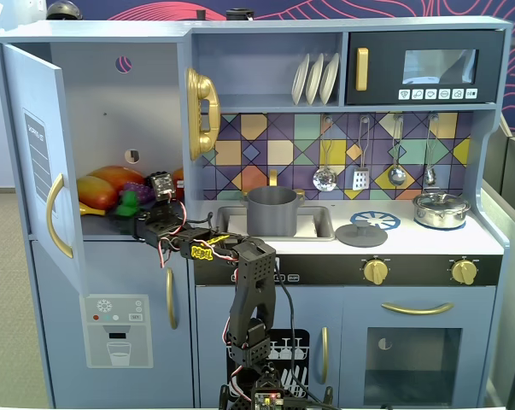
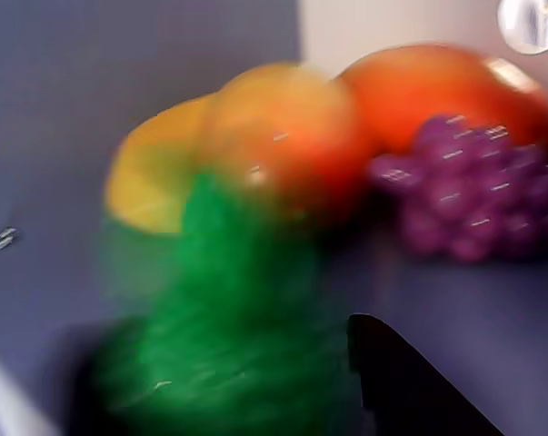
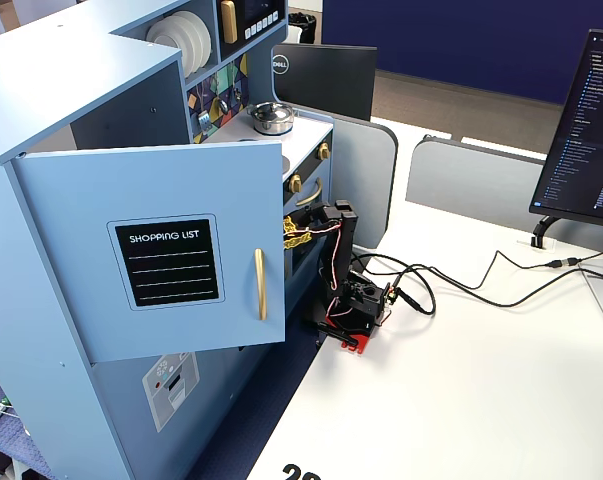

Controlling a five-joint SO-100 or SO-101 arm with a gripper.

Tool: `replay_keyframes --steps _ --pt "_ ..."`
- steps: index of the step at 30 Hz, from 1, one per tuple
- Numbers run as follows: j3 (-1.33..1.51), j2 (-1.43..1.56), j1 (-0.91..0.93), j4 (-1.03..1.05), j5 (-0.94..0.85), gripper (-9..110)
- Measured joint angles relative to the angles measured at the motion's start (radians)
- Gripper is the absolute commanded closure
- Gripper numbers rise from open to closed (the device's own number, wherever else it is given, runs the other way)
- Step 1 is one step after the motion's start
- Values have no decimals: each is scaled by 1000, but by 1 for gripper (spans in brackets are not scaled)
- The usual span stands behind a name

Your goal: Pick up the green pineapple from the left cabinet and place it in the gray recipient

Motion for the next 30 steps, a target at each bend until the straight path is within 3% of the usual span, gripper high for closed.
replay_keyframes --steps 8,20,24,30 --pt "98 187 -89 97 -2 102" --pt "423 991 -163 345 -95 102" --pt "425 1147 -43 350 -118 102" --pt "419 1247 341 344 -12 102"
